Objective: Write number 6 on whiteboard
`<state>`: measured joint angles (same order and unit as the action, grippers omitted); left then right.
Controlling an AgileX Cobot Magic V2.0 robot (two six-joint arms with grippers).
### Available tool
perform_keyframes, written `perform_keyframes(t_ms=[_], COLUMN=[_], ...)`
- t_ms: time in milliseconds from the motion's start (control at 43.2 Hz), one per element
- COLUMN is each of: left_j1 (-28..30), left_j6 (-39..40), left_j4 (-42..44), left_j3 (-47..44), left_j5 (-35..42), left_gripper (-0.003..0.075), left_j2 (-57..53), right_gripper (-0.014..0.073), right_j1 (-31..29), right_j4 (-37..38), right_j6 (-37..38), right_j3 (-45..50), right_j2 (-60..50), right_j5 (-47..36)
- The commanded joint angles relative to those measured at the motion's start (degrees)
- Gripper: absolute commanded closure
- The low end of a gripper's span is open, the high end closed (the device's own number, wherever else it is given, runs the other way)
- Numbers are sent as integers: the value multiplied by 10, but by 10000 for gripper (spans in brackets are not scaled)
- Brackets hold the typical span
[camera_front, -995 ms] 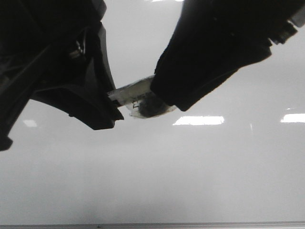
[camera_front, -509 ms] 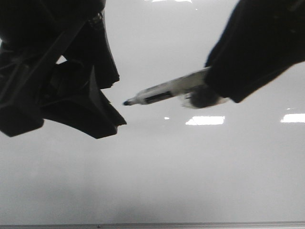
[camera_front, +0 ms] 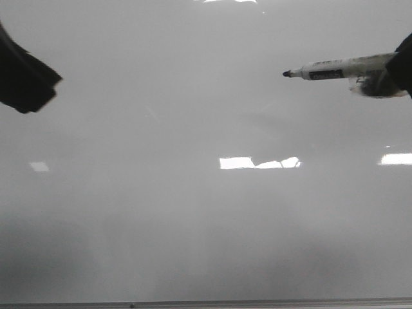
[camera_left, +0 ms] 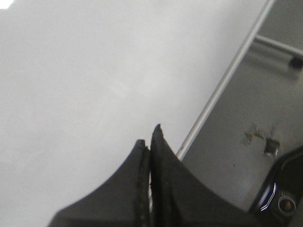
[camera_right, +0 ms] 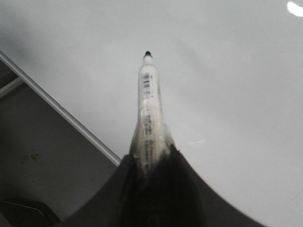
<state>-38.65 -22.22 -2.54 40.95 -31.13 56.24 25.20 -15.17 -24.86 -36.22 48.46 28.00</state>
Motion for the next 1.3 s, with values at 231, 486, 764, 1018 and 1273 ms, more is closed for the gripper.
perform_keyframes(t_ms=[231, 486, 764, 1018, 1273], left_j1=[15, 15, 15, 15, 15], left_j6=[6, 6, 6, 6, 6], left_j4=[-48, -48, -48, -48, -48], left_j3=[-130, -142, -142, -142, -142], left_j5=[148, 144, 144, 144, 144], left_gripper=[741, 741, 741, 741, 741], left_j2=[-254, -293, -293, -293, -293], right_gripper=[652, 652, 652, 652, 652], right_j1=[-3, -3, -3, -2, 39], right_j4=[-38, -40, -41, -41, -32], right_j6=[0, 0, 0, 0, -13], right_j3=[-16, -92, -195, -222, -222], right_j2=[42, 151, 263, 310, 340], right_j5=[-87, -159, -197, -205, -147])
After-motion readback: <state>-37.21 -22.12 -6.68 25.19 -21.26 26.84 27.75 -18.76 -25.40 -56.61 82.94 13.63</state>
